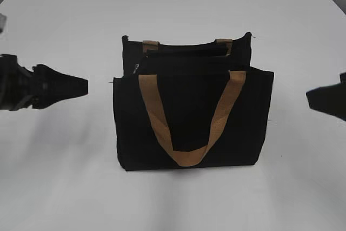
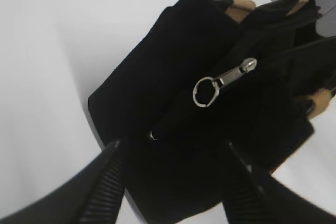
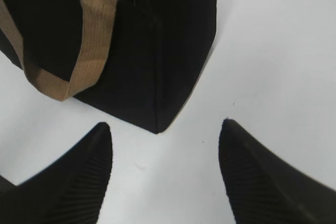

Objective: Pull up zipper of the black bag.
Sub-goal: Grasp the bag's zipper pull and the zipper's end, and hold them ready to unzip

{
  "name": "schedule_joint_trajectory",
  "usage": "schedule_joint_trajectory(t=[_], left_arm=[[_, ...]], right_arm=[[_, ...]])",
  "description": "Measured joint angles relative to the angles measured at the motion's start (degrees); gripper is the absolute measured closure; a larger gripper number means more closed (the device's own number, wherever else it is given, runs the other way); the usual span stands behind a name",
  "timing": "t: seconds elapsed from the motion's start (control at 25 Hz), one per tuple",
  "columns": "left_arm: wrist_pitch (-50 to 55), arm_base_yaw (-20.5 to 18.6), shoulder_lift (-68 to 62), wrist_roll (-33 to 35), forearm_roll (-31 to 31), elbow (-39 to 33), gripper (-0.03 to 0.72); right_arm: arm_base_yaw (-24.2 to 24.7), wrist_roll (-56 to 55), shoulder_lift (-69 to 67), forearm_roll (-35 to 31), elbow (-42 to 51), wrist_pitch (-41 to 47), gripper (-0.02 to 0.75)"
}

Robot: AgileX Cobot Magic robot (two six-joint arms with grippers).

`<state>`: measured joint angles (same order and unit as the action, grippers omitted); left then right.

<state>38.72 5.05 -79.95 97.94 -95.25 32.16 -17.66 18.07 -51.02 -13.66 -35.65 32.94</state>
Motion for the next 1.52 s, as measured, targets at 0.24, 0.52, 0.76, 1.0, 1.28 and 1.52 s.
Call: schedule_joint_trajectory(t=[0.24, 0.52, 0.76, 1.0, 1.28, 1.52], left_arm=[[-3.5, 6.9, -8.2, 14.2, -3.7, 0.0, 0.259], [-10.6, 13.3, -10.2, 26.0, -3.9, 0.9, 0.259], [-13.1, 13.2, -14.7, 27.0, -4.0, 4.0, 0.259], [-7.8, 13.2, -19.0, 27.4, -4.0, 9.0, 0.259], [-5.5, 13.2, -25.9, 27.4, -4.1, 15.5, 0.353], [-7.8, 13.2, -25.9, 25.5, -4.1, 15.8, 0.663]], right_arm=[[-0.1, 1.3, -8.9, -0.1, -7.1, -0.3, 0.242], [-0.1, 1.4, -15.3, -0.1, -9.3, -0.5, 0.242], [-0.1, 1.4, -15.6, -0.1, -9.4, -0.5, 0.242], [-0.1, 1.5, -15.6, -0.1, -9.4, -0.5, 0.242], [-0.1, 1.5, -15.6, -0.2, -9.4, -0.5, 0.242], [-0.1, 3.6, -15.6, -0.2, -12.1, 0.2, 0.242]])
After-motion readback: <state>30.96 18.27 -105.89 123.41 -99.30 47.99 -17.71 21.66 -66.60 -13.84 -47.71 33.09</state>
